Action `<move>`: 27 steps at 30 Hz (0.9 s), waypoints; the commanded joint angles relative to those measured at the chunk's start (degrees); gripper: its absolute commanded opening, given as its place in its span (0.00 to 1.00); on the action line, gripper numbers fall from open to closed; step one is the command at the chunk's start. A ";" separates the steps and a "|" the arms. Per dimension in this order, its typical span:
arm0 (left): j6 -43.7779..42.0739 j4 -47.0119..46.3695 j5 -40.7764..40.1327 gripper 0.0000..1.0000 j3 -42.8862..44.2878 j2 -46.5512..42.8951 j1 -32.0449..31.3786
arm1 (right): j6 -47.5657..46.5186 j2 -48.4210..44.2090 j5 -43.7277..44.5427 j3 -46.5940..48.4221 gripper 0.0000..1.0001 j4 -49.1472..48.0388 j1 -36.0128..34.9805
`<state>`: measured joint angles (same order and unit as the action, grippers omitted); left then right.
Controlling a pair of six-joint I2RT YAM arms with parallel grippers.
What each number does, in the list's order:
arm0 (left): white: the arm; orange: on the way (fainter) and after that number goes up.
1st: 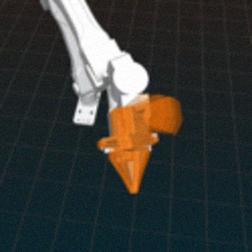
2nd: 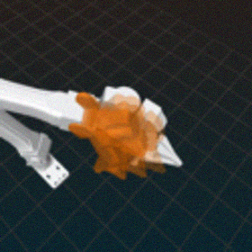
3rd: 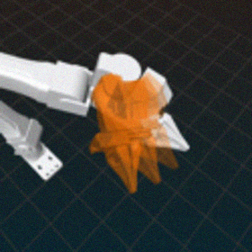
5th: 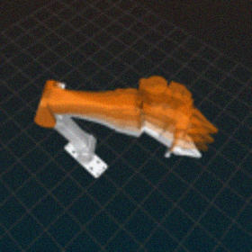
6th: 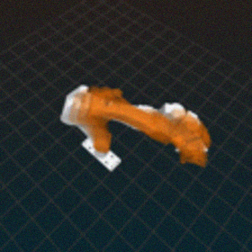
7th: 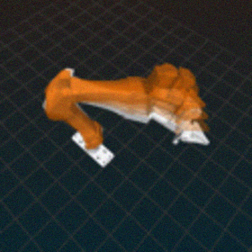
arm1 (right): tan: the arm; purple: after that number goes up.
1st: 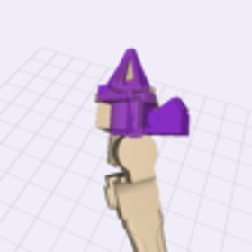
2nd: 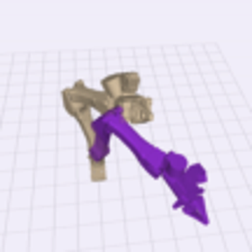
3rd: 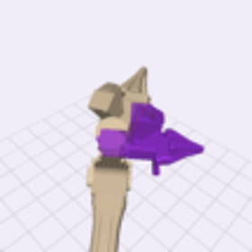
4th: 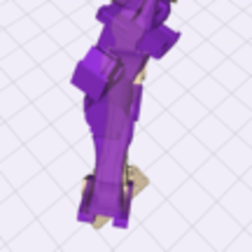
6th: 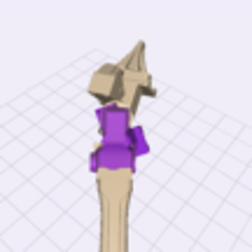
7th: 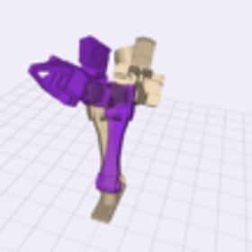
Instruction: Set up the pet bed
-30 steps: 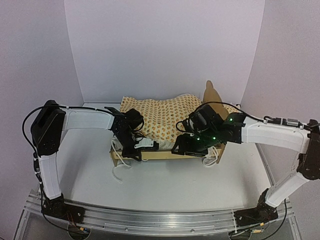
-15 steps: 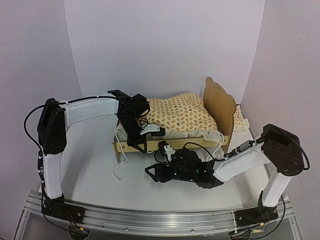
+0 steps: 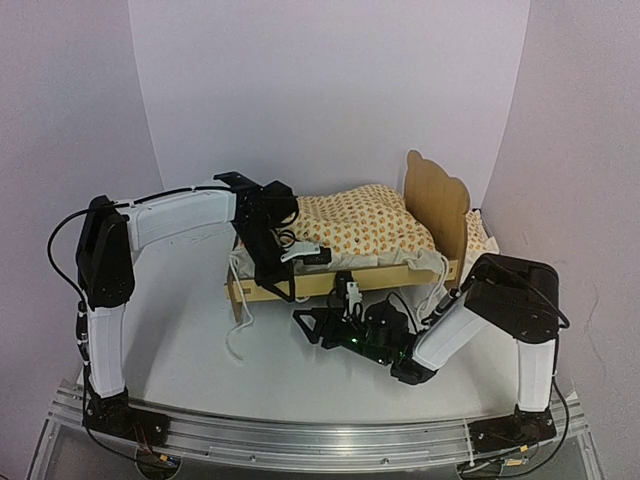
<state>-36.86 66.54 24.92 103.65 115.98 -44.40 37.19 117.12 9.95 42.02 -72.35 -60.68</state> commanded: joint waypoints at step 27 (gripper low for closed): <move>1.67 0.51 14.02 0.00 9.29 -2.14 -0.71 | 7.07 8.00 -3.03 4.51 0.00 -12.41 4.89</move>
<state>-36.41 69.03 24.61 106.94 117.43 -43.53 37.14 122.99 4.02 46.61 -82.44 -57.25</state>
